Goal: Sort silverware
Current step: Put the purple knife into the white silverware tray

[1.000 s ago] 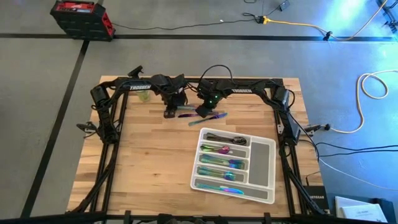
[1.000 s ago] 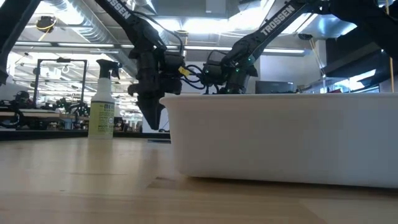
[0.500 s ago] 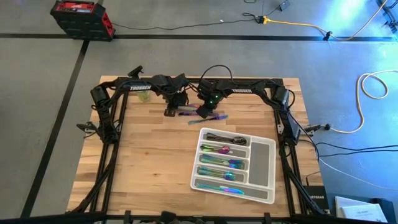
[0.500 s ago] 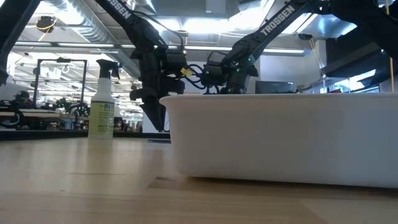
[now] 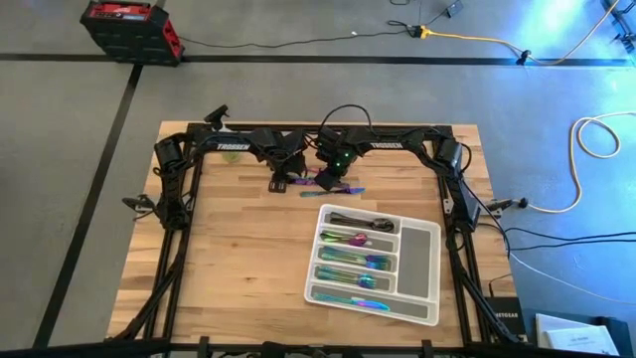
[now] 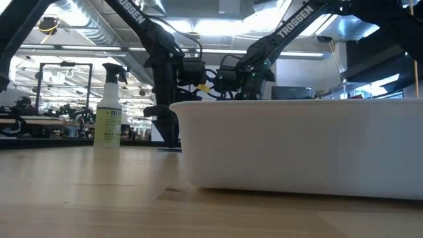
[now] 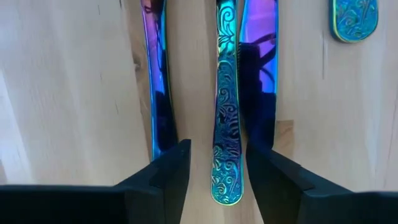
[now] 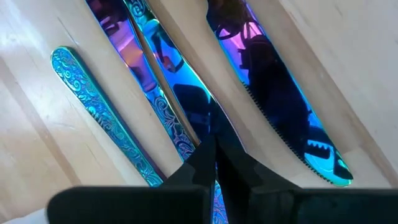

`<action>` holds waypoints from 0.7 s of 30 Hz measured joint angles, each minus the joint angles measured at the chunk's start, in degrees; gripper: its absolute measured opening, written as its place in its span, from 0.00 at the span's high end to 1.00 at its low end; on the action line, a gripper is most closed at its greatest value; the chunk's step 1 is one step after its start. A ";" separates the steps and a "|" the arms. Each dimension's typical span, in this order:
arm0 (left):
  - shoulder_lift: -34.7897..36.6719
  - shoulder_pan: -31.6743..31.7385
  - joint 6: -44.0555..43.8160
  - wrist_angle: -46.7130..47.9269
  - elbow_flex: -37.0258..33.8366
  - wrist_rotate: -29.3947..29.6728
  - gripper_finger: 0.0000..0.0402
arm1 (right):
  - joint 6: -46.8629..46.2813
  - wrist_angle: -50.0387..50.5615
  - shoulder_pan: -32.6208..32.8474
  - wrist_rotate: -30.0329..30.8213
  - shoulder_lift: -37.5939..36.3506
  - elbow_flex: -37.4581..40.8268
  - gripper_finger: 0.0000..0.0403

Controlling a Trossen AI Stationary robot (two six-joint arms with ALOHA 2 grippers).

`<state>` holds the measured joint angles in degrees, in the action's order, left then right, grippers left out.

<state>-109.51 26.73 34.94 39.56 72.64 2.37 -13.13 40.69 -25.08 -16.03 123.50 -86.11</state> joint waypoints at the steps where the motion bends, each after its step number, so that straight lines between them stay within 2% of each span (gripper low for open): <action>1: 0.00 0.15 0.00 0.02 0.00 -0.01 0.64 | 0.06 -0.01 0.00 0.00 0.00 0.00 1.00; 21: -2.10 1.43 -0.69 0.66 0.15 -0.20 0.64 | 1.23 0.00 0.00 0.02 0.00 0.02 1.00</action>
<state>-111.62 28.16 34.25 40.22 72.79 2.18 -11.90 40.69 -25.08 -16.01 123.50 -86.08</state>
